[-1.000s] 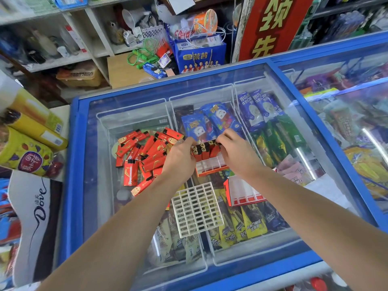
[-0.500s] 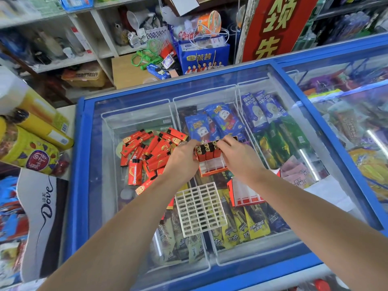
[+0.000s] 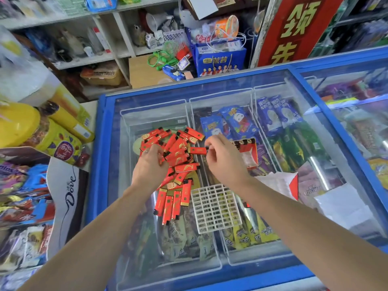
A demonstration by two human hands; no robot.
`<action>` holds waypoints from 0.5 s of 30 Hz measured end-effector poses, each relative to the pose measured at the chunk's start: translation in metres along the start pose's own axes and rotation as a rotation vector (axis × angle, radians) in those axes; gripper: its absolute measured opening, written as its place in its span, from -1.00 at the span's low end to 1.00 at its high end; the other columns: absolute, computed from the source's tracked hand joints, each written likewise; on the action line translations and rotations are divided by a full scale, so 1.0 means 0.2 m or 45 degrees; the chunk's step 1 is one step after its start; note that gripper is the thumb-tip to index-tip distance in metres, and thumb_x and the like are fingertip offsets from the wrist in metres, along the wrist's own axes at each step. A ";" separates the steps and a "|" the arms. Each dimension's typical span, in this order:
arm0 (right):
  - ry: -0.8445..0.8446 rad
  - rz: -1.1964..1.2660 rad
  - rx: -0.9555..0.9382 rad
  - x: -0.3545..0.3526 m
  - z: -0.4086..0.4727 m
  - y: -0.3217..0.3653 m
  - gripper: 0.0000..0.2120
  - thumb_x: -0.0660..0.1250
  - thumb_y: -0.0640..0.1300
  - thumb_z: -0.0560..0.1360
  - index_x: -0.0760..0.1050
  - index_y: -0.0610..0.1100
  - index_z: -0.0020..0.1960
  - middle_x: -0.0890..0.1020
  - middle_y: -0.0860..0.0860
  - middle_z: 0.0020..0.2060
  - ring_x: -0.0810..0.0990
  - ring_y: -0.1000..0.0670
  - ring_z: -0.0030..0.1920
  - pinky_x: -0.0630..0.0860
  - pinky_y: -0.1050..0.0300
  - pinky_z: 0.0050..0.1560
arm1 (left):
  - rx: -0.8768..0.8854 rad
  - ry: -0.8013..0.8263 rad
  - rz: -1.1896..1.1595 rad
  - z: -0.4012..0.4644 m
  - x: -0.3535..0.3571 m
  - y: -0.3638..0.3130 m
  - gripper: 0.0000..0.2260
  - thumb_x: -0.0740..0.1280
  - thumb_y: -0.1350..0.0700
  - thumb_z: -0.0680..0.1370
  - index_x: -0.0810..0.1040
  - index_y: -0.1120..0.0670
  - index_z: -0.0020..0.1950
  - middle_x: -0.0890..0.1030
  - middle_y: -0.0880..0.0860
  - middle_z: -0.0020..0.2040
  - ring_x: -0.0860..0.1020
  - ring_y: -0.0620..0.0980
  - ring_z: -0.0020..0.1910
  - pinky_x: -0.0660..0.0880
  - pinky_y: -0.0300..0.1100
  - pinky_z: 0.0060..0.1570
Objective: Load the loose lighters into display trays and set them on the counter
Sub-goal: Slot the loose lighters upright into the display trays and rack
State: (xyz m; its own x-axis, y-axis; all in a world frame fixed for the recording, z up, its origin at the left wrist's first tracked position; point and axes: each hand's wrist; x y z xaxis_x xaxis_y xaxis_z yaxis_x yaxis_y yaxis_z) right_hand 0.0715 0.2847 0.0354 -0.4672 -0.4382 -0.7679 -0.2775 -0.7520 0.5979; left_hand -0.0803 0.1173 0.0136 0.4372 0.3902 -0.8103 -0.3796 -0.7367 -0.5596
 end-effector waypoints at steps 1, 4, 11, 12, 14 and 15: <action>0.026 0.024 0.014 0.04 0.00 0.03 -0.85 0.29 -0.34 0.54 0.51 -0.20 0.09 0.56 -0.06 -0.06 0.58 -0.07 -0.18 0.56 -0.01 -0.24 | -0.003 0.042 0.021 0.00 0.00 0.03 -0.73 0.37 0.17 0.50 0.50 0.04 0.20 0.60 0.07 0.06 0.57 0.15 0.02 0.54 0.04 -0.01; 0.193 0.008 0.138 0.14 0.00 0.08 -0.77 0.31 -0.29 0.53 0.51 -0.16 0.18 0.56 -0.05 0.04 0.61 -0.09 -0.04 0.59 -0.05 -0.10 | 0.044 0.177 0.105 0.00 0.01 0.07 -0.53 0.39 0.04 0.55 0.42 0.00 0.46 0.57 0.11 0.26 0.57 0.15 0.15 0.53 0.00 0.07; 0.531 -0.148 0.370 0.31 0.00 0.07 -0.57 0.33 -0.17 0.56 0.38 -0.13 0.42 0.50 -0.07 0.28 0.57 -0.12 0.22 0.57 -0.10 0.17 | 0.223 0.324 0.382 0.09 0.05 0.01 -0.46 0.30 -0.09 0.63 0.29 0.02 0.57 0.41 0.11 0.45 0.40 0.15 0.41 0.46 0.10 0.31; 0.526 -0.151 0.406 0.32 -0.01 0.07 -0.59 0.32 -0.16 0.57 0.38 -0.13 0.40 0.52 -0.08 0.26 0.58 -0.12 0.21 0.57 -0.09 0.16 | 0.245 0.318 0.409 0.10 0.06 0.00 -0.49 0.31 -0.08 0.63 0.32 0.02 0.55 0.44 0.10 0.42 0.42 0.15 0.38 0.47 0.09 0.29; 0.499 -0.141 0.484 0.35 -0.01 0.06 -0.65 0.32 -0.15 0.58 0.41 -0.14 0.34 0.56 -0.08 0.19 0.59 -0.12 0.16 0.57 -0.05 0.11 | 0.285 0.286 0.509 0.13 0.08 -0.03 -0.53 0.32 -0.07 0.62 0.36 0.03 0.50 0.49 0.11 0.35 0.44 0.15 0.33 0.47 0.09 0.25; 0.479 -0.114 0.525 0.36 0.00 0.05 -0.69 0.32 -0.16 0.58 0.43 -0.15 0.30 0.58 -0.08 0.14 0.60 -0.12 0.12 0.57 -0.02 0.06 | 0.293 0.272 0.555 0.14 0.09 -0.04 -0.55 0.33 -0.05 0.62 0.36 0.03 0.47 0.50 0.12 0.32 0.43 0.16 0.31 0.46 0.09 0.23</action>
State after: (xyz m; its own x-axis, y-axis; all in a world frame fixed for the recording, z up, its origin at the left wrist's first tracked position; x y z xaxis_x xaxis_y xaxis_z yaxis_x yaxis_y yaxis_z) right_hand 0.0361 0.2454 -0.0137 -0.1163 -0.5840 -0.8034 -0.6424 -0.5727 0.5092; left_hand -0.0924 0.1446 -0.0014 0.3459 -0.0636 -0.9361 -0.7217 -0.6556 -0.2221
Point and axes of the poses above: each hand's wrist, its own z-axis towards the middle knuckle, its own x-axis out of the palm, y = z × x
